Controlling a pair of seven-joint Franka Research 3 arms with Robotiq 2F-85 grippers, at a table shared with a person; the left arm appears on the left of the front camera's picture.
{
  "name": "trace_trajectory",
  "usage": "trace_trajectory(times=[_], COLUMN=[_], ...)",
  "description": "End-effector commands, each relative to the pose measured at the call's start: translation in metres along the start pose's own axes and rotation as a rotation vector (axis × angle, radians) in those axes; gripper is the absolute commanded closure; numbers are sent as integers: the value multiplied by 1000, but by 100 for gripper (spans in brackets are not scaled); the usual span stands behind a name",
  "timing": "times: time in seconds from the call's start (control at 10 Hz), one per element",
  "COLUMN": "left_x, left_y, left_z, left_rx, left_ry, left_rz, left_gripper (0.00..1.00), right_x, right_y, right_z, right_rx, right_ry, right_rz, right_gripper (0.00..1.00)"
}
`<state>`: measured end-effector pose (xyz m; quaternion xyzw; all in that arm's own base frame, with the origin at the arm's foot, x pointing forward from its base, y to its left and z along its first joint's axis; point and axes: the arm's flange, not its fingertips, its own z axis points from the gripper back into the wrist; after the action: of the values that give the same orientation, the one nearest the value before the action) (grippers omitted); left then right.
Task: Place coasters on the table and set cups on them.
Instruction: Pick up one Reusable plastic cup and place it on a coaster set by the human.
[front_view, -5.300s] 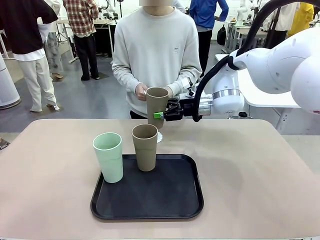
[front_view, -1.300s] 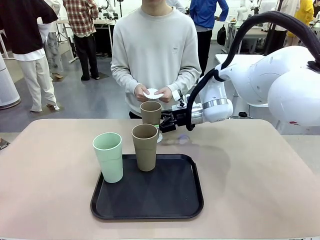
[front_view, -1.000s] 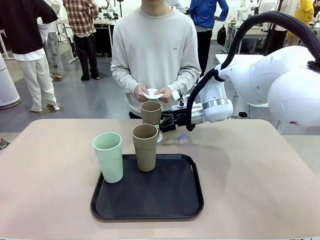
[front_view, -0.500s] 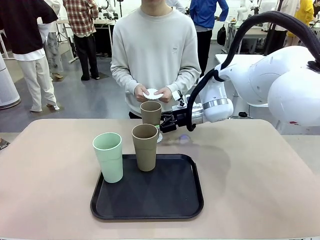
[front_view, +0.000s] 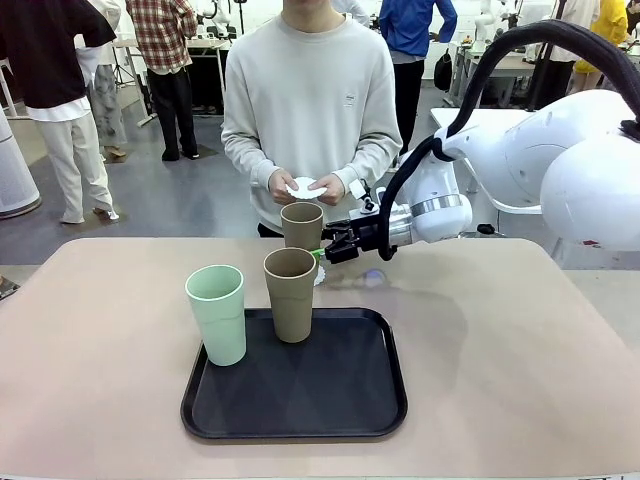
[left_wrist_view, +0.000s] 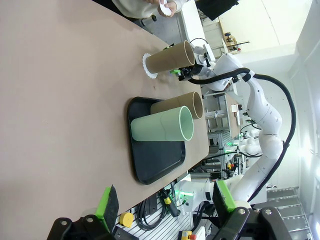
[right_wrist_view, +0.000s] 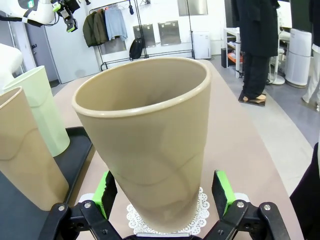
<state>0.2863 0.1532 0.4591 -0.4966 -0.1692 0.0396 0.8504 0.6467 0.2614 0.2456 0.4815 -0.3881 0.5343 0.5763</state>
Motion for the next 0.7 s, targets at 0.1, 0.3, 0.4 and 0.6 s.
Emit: trace_trajectory(times=[0.1, 0.3, 0.4, 0.6], left_x=[-1, -1, -1, -1], left_y=[2, 2, 2, 2], left_z=[1, 1, 1, 1], left_rx=[-13, -13, -13, -13], left_ry=[-5, -5, -5, -5], left_rz=[-14, -14, -14, -14], left_gripper=[0, 0, 0, 0], right_x=[4, 5, 6, 14], right_y=[10, 17, 21, 36], right_z=[16, 25, 28, 43], right_rx=[-10, -33, -46, -103], right_ry=[22, 65, 101, 253], right_rz=[-17, -34, -48, -102], right_gripper=[0, 0, 0, 0])
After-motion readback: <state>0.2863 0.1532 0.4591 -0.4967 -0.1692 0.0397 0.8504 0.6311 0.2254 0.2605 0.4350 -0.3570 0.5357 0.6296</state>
